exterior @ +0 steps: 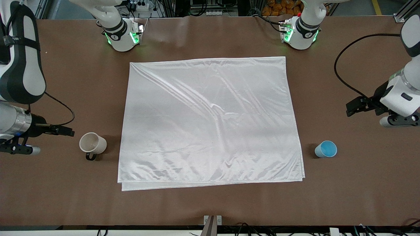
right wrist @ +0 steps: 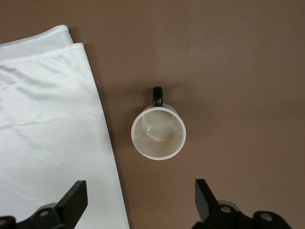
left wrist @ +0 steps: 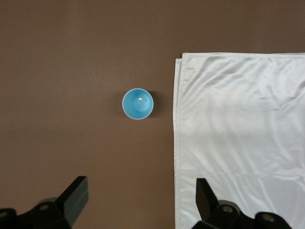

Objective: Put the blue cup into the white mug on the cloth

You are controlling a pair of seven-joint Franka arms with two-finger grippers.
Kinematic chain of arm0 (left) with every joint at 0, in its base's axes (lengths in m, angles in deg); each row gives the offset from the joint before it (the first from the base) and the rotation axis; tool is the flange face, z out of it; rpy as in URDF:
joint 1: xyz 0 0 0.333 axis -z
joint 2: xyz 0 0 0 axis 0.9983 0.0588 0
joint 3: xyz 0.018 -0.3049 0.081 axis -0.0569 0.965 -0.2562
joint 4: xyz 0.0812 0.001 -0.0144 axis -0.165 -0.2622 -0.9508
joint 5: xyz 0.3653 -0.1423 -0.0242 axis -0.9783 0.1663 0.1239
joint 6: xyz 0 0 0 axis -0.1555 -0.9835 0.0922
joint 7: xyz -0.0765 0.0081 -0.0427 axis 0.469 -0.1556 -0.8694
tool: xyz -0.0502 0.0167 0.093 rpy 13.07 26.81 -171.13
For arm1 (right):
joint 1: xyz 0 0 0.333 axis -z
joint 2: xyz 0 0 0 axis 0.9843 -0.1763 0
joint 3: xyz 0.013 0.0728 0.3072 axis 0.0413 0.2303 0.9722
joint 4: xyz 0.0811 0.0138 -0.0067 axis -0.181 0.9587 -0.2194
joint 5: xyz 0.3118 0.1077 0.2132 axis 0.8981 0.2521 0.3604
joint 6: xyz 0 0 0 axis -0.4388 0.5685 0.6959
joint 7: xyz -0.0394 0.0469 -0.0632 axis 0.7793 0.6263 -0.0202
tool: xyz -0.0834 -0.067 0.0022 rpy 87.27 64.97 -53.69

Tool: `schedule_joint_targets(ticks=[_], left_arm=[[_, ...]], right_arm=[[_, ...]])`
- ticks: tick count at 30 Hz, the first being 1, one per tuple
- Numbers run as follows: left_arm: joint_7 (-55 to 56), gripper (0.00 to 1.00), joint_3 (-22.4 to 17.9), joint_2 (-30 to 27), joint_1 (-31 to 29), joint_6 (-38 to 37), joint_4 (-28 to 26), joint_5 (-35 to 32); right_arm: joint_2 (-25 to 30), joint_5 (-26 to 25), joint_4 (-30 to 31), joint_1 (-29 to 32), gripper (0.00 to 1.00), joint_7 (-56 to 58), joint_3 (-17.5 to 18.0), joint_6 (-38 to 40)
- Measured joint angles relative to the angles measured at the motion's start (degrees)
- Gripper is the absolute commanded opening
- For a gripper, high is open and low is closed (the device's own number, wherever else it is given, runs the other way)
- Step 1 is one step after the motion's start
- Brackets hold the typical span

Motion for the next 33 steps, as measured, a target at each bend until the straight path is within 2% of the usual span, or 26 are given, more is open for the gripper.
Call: schedule_joint_targets(ticks=[7, 33], left_arm=[[0.00, 1.00, 0.01, 4.10, 0.13, 4.03, -0.02, -2.78], [0.00, 1.00, -0.37, 15.35, -2.73, 13.58, -0.14, -2.93]], right_arm=[[-3.35, 1.27, 0.00, 0.37, 1.00, 0.00, 0.00, -3.81], [-13.73, 1.34, -0.01, 0.49, 1.00, 0.02, -0.38, -14.65]])
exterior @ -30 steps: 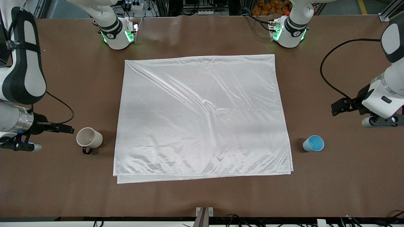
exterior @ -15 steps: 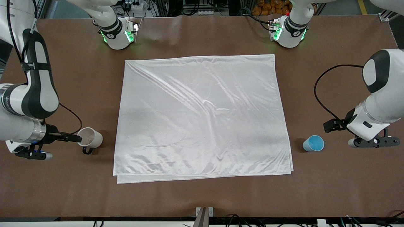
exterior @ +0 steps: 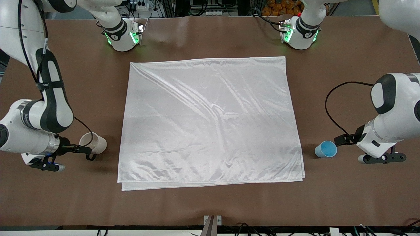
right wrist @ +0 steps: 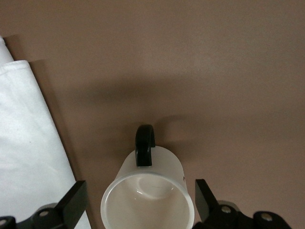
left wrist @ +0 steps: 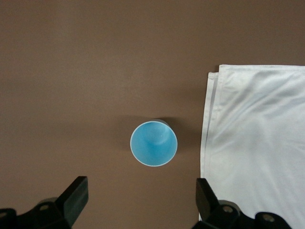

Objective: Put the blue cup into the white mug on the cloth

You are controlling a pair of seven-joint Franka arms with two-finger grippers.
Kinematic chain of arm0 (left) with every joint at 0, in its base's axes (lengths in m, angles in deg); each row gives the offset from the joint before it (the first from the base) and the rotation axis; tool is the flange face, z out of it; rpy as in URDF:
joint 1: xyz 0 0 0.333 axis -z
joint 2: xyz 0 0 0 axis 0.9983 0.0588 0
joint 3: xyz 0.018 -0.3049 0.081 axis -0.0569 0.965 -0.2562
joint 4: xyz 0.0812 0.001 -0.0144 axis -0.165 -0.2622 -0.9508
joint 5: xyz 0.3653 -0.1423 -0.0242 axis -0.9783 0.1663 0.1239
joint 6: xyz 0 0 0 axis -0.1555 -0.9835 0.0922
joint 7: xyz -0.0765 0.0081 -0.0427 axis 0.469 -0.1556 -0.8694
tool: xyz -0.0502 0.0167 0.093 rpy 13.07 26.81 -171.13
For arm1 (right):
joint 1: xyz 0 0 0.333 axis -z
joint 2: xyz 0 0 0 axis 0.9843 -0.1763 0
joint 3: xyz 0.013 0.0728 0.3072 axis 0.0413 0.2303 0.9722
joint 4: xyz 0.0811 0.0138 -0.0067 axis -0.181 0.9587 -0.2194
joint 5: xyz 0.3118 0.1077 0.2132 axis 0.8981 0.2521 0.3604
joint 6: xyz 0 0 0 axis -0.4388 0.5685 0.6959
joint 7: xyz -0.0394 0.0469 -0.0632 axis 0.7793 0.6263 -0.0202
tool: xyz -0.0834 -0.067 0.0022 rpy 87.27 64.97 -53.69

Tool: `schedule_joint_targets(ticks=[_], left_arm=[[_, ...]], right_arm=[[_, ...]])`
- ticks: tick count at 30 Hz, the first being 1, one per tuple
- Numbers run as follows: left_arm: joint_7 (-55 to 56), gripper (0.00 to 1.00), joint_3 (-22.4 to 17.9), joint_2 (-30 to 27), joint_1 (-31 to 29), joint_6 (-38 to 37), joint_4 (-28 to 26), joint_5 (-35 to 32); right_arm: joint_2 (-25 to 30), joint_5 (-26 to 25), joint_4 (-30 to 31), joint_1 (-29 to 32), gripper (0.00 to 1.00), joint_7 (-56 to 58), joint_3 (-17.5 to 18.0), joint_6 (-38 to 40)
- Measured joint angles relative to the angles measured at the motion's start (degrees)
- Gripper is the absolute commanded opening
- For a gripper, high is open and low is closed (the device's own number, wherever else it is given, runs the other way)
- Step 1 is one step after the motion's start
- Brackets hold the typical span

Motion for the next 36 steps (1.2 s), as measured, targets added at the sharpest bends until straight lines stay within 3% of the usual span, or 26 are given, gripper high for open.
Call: schedule_joint_targets(ticks=[16, 20, 23, 26, 31, 36], left_arm=[[0.00, 1.00, 0.06, 3.00, -1.65, 7.16, -4.20, 0.00], [0.00, 1.00, 0.07, 4.06, -1.66, 8.21, -4.44, 0.00], [0.06, 1.00, 0.03, 5.24, -1.95, 9.58, -4.64, 0.00], [0.06, 1.00, 0.02, 6.43, -2.67, 10.72, -4.74, 0.00], [0.06, 1.00, 0.03, 8.22, -3.67, 12.15, -4.76, 0.00], [0.06, 1.00, 0.14, 9.00, -3.75, 12.27, -4.82, 0.00]], right_arm=[[-3.82, 0.00, 0.00, 0.00, 0.98, 0.02, -0.05, -6.13], [-4.65, 0.00, 0.00, -0.01, 0.51, 0.02, -0.05, -7.41], [-5.04, 0.00, 0.00, -0.07, 0.38, 0.05, -0.03, -7.71], [-5.15, 0.00, 0.00, -0.19, 0.18, 0.05, 0.01, -7.74], [-5.16, 0.00, 0.00, -0.39, 0.00, 0.07, 0.04, -7.74], [-5.20, -0.02, 0.00, -0.44, 0.00, 1.58, 0.06, -7.71]])
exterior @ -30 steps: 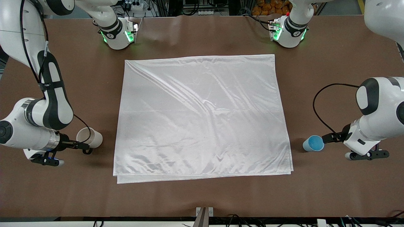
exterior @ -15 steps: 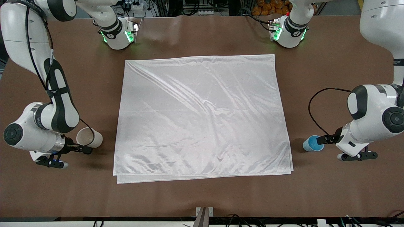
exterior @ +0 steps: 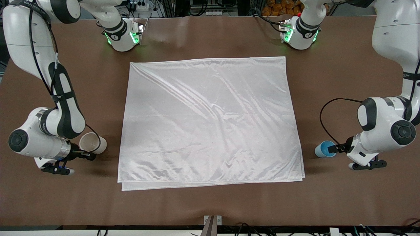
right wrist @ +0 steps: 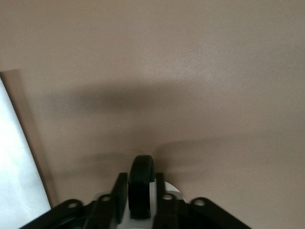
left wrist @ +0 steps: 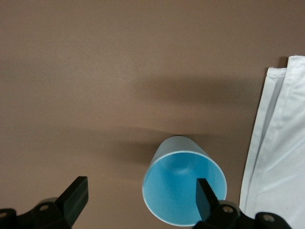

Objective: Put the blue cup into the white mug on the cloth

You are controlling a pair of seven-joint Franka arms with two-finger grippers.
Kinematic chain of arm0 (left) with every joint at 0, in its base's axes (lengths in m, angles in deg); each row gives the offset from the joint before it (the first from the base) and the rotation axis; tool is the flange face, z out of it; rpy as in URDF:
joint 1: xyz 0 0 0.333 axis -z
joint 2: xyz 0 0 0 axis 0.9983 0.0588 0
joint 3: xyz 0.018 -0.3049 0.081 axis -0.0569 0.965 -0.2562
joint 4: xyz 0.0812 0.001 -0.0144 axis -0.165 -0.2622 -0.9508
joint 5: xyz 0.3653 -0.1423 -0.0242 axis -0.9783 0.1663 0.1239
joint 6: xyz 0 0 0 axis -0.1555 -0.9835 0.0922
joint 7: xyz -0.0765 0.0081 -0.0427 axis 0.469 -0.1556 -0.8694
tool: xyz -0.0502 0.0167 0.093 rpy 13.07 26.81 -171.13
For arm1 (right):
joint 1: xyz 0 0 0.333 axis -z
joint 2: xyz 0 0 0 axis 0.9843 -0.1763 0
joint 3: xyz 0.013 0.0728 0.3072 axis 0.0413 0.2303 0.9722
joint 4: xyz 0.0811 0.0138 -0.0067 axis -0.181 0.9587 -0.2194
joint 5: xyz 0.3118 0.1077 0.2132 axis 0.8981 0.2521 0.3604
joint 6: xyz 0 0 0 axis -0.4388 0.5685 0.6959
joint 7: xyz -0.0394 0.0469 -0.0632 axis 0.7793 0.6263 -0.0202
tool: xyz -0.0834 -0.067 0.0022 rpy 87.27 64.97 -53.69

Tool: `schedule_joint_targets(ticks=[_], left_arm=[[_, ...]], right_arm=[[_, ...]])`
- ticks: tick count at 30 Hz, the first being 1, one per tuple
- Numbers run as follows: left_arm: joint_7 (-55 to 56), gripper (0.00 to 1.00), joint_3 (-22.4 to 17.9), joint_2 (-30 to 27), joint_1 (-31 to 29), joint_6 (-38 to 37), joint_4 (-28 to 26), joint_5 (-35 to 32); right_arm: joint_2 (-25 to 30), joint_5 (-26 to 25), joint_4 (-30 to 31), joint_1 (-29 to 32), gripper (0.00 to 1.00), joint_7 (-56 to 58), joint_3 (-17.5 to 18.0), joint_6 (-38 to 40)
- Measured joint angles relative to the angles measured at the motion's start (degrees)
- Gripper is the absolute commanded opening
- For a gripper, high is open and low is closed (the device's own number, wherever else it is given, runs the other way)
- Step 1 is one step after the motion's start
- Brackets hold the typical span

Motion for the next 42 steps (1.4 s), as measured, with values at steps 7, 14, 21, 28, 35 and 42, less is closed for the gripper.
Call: schedule_joint_targets(ticks=[7, 14, 21, 28, 35, 42], left_arm=[[0.00, 1.00, 0.15, 0.18, 0.00, 0.01, -0.59, 0.00], [0.00, 1.00, 0.16, 0.21, 0.00, 1.42, -1.58, 0.00], [0.00, 1.00, 0.16, 0.49, 0.00, 3.18, -3.02, 0.00], [0.00, 1.00, 0.16, 0.72, 0.00, 4.11, -3.70, 0.00], [0.00, 0.95, 0.16, 0.93, 0.00, 4.54, -3.91, 0.00], [0.00, 0.59, 0.16, 1.20, 0.00, 5.45, -4.06, 0.00]], right_arm=[[-0.01, 0.00, 0.00, -0.04, 0.00, 2.17, 0.02, 0.10], [0.00, -0.02, -0.03, -0.46, 0.00, 2.57, 0.02, 0.10], [0.38, -0.02, -0.37, -1.73, 0.00, 2.60, 0.06, 0.92], [2.40, -0.02, -0.92, -2.89, 0.00, 2.60, 0.07, 4.94], [6.01, -0.02, -0.71, -4.21, 0.00, 2.58, 0.11, 7.65], [8.40, -0.02, -0.55, -7.07, 0.00, 0.85, 0.26, 10.09]])
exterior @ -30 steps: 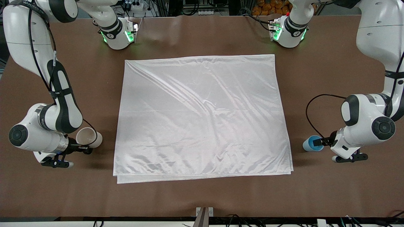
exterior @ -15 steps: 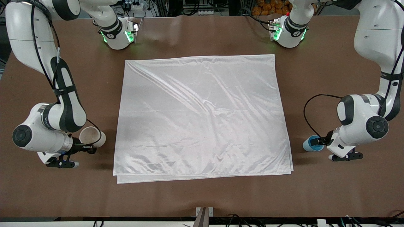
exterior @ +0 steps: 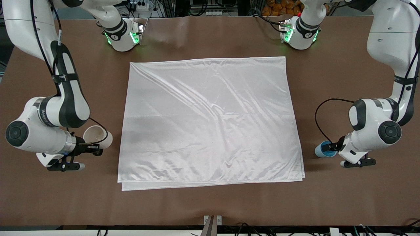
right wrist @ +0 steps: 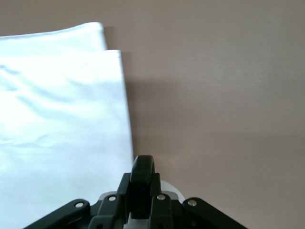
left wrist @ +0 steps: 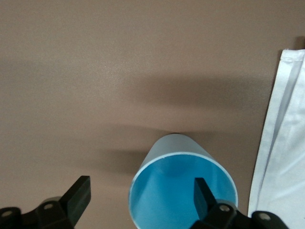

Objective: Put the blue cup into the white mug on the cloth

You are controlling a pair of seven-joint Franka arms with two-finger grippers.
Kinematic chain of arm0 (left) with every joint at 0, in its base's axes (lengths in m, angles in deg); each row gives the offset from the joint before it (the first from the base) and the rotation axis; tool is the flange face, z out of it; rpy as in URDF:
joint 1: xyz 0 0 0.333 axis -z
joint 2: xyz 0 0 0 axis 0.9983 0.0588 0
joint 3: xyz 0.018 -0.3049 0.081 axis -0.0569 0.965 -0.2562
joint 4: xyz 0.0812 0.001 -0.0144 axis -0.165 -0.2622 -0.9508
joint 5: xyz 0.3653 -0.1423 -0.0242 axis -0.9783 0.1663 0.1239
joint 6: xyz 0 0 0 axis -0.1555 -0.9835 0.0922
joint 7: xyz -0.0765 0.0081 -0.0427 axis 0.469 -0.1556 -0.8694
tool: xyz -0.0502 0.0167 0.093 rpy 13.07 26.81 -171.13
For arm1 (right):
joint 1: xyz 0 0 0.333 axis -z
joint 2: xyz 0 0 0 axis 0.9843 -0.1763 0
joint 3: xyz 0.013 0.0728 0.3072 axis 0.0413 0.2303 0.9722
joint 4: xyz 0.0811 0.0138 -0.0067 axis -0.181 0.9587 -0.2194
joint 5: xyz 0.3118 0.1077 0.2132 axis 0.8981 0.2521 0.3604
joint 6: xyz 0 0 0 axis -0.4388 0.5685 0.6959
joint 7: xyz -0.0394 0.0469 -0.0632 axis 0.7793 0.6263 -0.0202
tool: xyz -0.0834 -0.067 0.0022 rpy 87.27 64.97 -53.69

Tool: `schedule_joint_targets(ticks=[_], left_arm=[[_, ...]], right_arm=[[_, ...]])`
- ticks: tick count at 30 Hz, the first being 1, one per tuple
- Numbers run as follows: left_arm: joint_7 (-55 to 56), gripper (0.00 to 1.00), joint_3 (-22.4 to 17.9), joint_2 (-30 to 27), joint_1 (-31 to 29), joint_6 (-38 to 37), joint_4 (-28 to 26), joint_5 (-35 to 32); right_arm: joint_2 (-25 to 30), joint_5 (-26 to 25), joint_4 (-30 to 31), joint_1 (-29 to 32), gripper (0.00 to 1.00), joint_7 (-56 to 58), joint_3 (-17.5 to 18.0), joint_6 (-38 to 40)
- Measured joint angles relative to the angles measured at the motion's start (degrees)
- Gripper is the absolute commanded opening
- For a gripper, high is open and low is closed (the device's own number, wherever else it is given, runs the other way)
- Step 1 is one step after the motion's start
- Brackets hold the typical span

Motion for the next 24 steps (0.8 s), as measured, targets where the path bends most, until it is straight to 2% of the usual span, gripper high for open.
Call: schedule_joint_targets(ticks=[14, 24], left_arm=[[0.00, 0.01, -0.01, 1.07, -0.03, 1.21, -0.02, 0.00], [0.00, 0.00, 0.12, 0.95, -0.07, 1.54, 0.11, 0.20]], right_arm=[[0.59, -0.06, -2.00, -9.21, 0.00, -8.04, 0.32, 0.93], [-1.05, -1.35, -3.49, -16.14, 0.00, -15.78, 0.03, 0.94]])
